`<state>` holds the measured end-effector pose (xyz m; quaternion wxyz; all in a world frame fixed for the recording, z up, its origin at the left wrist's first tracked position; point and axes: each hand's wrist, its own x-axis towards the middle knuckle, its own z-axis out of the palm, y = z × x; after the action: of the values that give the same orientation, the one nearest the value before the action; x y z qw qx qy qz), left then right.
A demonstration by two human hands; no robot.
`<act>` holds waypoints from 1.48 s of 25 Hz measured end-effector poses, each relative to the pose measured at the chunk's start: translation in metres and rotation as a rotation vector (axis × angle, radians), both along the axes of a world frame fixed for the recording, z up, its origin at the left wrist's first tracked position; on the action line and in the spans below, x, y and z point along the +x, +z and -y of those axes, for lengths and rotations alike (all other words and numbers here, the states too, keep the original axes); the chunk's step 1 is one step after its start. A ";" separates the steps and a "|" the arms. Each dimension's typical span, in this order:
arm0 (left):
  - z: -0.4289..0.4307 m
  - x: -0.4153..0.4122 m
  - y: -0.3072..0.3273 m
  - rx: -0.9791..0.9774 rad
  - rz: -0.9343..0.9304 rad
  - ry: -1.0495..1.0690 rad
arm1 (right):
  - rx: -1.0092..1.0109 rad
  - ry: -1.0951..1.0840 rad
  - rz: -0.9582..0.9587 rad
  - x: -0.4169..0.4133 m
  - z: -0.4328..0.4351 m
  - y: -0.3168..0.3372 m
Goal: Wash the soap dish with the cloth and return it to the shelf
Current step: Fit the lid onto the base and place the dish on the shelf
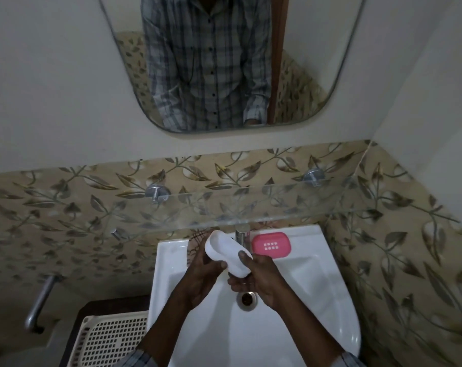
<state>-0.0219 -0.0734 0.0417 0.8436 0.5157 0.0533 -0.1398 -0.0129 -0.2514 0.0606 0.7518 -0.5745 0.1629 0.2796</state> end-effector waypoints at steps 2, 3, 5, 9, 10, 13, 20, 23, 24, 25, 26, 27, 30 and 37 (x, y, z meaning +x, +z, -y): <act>0.012 0.002 -0.001 -0.028 -0.006 0.015 | -0.133 -0.120 -0.024 0.010 0.023 -0.005; 0.016 0.003 -0.001 -0.030 -0.016 0.050 | -0.215 -0.252 -0.033 0.017 0.034 -0.017; 0.021 0.003 0.002 -0.017 -0.025 0.080 | -0.433 -0.388 -0.028 0.033 0.051 -0.047; 0.013 -0.002 -0.003 0.030 -0.026 0.114 | -0.434 -0.446 -0.222 0.064 0.061 -0.093; 0.010 -0.005 -0.006 0.027 -0.021 0.119 | -0.377 -0.441 -0.261 0.068 0.062 -0.098; 0.000 -0.011 -0.007 0.037 -0.023 0.122 | -0.334 -0.420 -0.238 0.075 0.062 -0.118; 0.005 -0.016 0.007 0.106 -0.032 0.113 | -0.441 -0.491 0.085 0.026 0.086 -0.060; 0.014 -0.018 0.018 0.171 -0.052 0.082 | -0.489 -0.275 0.422 -0.008 0.081 0.003; 0.018 -0.019 0.021 0.188 -0.067 0.063 | -0.489 -0.217 0.500 -0.016 0.073 0.023; 0.023 -0.020 0.025 0.198 -0.075 0.042 | -0.490 -0.166 0.565 -0.022 0.063 0.037; 0.028 -0.021 0.028 0.205 -0.069 0.018 | -0.491 -0.126 0.615 -0.025 0.054 0.046; 0.032 -0.023 0.030 0.207 -0.055 -0.005 | -0.498 -0.103 0.642 -0.028 0.044 0.052; 0.041 -0.029 0.035 0.184 -0.032 -0.028 | -0.472 -0.140 0.626 -0.032 0.023 0.051; 0.041 -0.033 0.048 0.254 -0.022 -0.035 | -0.135 -0.004 0.412 -0.039 0.021 0.031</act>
<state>-0.0548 -0.1144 0.0896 0.7681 0.6178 0.0708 -0.1523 -0.0516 -0.2721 0.0916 0.7298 -0.6680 0.0255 0.1433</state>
